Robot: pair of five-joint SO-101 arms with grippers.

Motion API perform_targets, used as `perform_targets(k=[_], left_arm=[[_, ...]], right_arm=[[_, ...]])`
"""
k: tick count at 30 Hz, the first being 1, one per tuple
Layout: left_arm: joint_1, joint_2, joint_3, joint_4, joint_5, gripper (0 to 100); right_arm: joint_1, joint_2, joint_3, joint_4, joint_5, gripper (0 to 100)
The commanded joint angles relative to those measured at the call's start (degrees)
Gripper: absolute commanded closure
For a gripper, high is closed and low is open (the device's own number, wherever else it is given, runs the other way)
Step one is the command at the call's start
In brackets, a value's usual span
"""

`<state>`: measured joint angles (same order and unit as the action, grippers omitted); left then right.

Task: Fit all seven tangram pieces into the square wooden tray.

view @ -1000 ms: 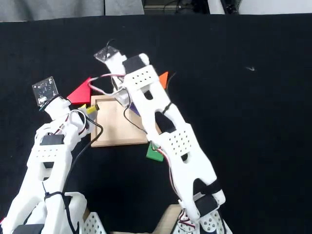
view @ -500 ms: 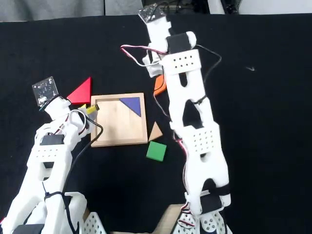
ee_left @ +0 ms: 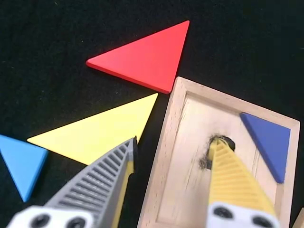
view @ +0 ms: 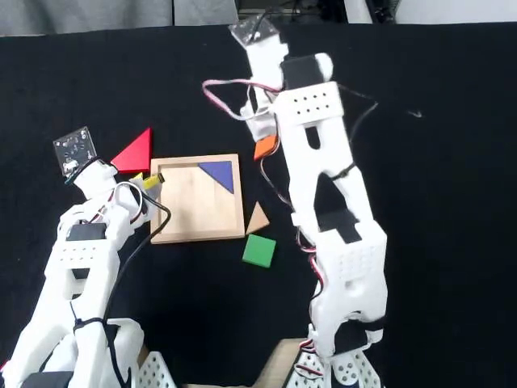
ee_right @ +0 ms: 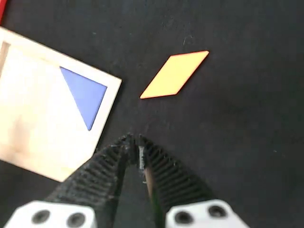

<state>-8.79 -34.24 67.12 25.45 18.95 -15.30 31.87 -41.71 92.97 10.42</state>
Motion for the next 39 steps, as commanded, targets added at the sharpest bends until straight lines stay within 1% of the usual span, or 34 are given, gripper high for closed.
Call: perform_targets(k=[1, 4, 5, 6, 10, 19, 22, 29, 39], left_arm=[[0.6, -0.1, -0.2, -1.1, 0.0, 75], [0.6, -0.1, -0.2, -1.1, 0.0, 75], [0.6, -0.1, -0.2, -1.1, 0.0, 75], [0.6, -0.1, -0.2, -1.1, 0.0, 75], [0.6, -0.1, -0.2, -1.1, 0.0, 75], [0.6, -0.1, -0.2, -1.1, 0.0, 75], [0.6, -0.1, -0.2, -1.1, 0.0, 75], [0.6, -0.1, -0.1, -1.1, 0.0, 75], [0.6, -0.1, -0.1, -1.0, 0.0, 75]], right_arm=[[0.1, 0.7, 5.7, -10.2, -0.5, 93.3], [-0.2, 5.4, 4.3, -13.5, -1.8, 77.3], [-0.2, 6.8, 2.5, -13.8, -3.0, 74.0], [-0.2, 8.4, 0.1, -13.8, -3.8, 73.4], [-0.3, 14.7, -8.6, -13.2, -4.1, 77.3], [-1.0, 28.3, -29.4, -5.4, -4.1, 77.9], [-1.1, 32.8, -34.6, -4.4, -4.1, 77.9], [-0.9, 39.1, -43.0, -2.3, -4.1, 77.9], [-0.8, 42.2, -43.7, -0.2, -4.0, 77.9]])
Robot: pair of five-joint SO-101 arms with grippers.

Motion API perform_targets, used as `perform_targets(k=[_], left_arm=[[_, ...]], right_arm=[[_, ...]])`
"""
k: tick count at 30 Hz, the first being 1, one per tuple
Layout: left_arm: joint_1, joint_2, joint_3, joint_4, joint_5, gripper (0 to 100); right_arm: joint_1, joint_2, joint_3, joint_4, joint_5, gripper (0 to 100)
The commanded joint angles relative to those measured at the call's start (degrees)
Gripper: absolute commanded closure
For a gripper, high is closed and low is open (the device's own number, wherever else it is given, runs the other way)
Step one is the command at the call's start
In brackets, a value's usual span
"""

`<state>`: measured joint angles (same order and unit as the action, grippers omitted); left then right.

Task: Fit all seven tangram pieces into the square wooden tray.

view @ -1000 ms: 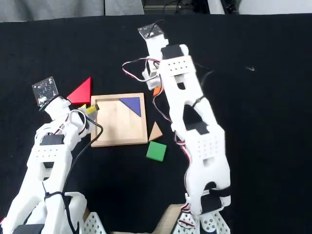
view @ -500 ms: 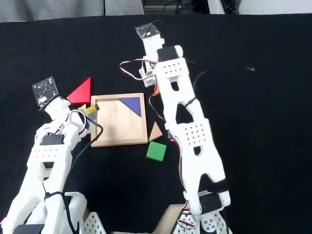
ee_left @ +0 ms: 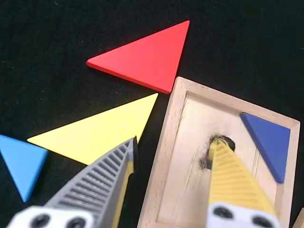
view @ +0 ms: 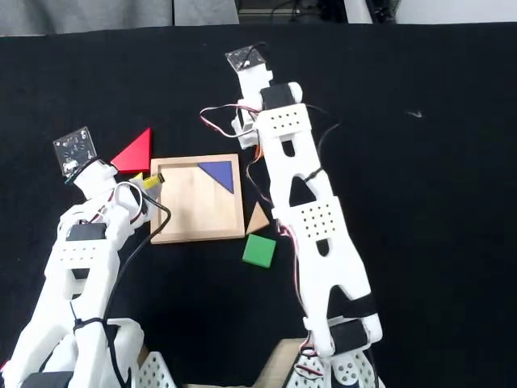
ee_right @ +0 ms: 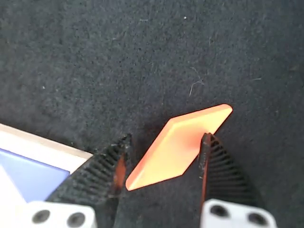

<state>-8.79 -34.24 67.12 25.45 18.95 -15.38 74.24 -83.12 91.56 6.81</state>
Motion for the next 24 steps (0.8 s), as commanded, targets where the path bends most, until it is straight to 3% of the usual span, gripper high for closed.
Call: perform_targets(k=[1, 24], left_arm=[[0.5, -0.1, -0.1, -1.0, 0.0, 75], [0.5, -0.1, -0.1, -1.0, 0.0, 75]], right_arm=[[-0.6, -0.2, -2.1, 1.2, -0.4, 77.9], [8.1, -0.7, -0.1, 1.2, -0.1, 77.9]])
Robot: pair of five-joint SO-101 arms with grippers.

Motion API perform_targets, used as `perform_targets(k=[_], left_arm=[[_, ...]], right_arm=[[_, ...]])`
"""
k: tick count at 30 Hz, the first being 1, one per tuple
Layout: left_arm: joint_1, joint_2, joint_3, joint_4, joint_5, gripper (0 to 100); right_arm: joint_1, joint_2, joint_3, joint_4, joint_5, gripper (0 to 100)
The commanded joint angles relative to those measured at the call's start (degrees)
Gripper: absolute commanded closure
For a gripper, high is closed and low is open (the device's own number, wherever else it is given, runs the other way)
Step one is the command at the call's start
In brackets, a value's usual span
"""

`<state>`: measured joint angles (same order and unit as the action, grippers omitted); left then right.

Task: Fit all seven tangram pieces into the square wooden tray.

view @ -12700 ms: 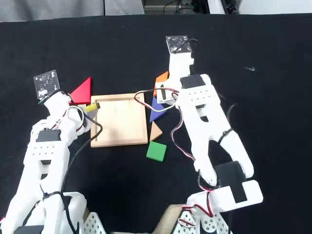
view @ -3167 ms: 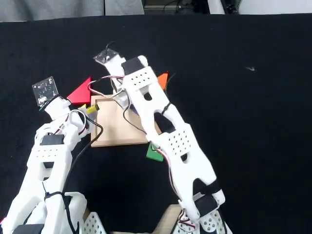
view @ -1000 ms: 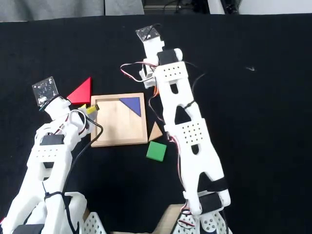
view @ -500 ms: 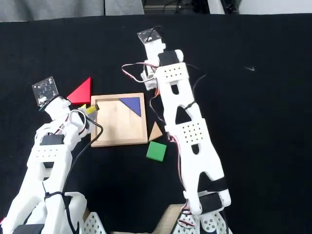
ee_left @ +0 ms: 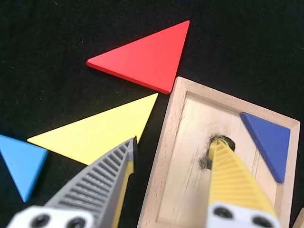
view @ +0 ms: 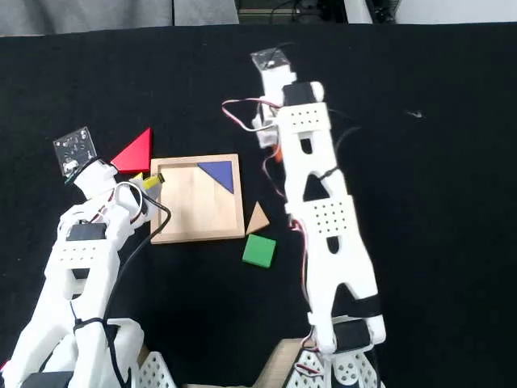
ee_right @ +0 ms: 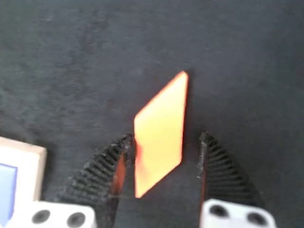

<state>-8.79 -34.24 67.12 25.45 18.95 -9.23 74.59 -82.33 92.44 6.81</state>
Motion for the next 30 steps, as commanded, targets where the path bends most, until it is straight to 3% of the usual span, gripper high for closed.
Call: perform_targets(k=[1, 8, 12, 30], left_arm=[[0.5, -0.1, -0.1, -1.0, 0.0, 75], [0.6, -0.1, -0.1, -1.0, 0.0, 75], [0.6, -0.1, -0.1, -1.1, 0.0, 75], [0.6, -0.1, -0.1, -1.1, 0.0, 75]], right_arm=[[2.2, -1.0, -1.6, 0.4, -0.1, 77.9], [-0.4, -0.9, -13.8, 7.4, 1.3, 77.9], [-3.8, -0.7, -11.3, 6.5, 9.7, 77.9], [-1.0, 2.7, -8.0, 3.2, 13.0, 77.9]])
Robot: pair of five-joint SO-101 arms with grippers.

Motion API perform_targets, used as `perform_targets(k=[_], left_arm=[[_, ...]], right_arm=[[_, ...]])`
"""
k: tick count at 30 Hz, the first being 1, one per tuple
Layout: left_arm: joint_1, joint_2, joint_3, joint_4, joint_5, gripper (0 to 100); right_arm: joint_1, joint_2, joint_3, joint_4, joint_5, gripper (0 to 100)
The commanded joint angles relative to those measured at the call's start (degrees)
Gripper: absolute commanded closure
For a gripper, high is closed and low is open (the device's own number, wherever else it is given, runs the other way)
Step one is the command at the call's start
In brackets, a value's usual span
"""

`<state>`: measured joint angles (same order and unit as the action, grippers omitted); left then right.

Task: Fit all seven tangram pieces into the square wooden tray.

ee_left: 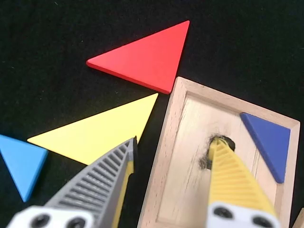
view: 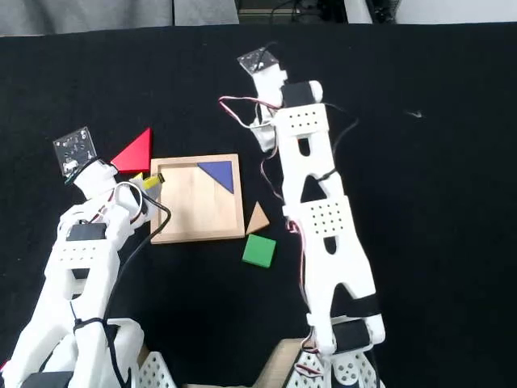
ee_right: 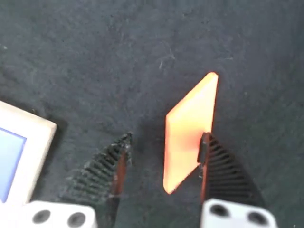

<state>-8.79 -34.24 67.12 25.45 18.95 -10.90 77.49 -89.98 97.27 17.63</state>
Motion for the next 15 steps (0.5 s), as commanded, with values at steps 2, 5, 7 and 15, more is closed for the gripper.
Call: perform_targets(k=[2, 5, 7, 15], left_arm=[[0.6, -0.1, -0.1, -1.1, 0.0, 75], [0.6, -0.1, -0.1, -1.1, 0.0, 75], [0.6, -0.1, -0.1, -1.1, 0.0, 75], [0.6, -0.1, -0.1, -1.1, 0.0, 75]], right_arm=[[0.7, 0.8, -0.2, -2.8, 2.8, 77.9], [0.8, 1.8, -0.2, -2.9, 3.7, 78.0], [0.7, 2.0, -0.3, -2.5, 4.6, 78.7], [0.7, 2.2, -0.3, -2.5, 7.2, 85.8]])
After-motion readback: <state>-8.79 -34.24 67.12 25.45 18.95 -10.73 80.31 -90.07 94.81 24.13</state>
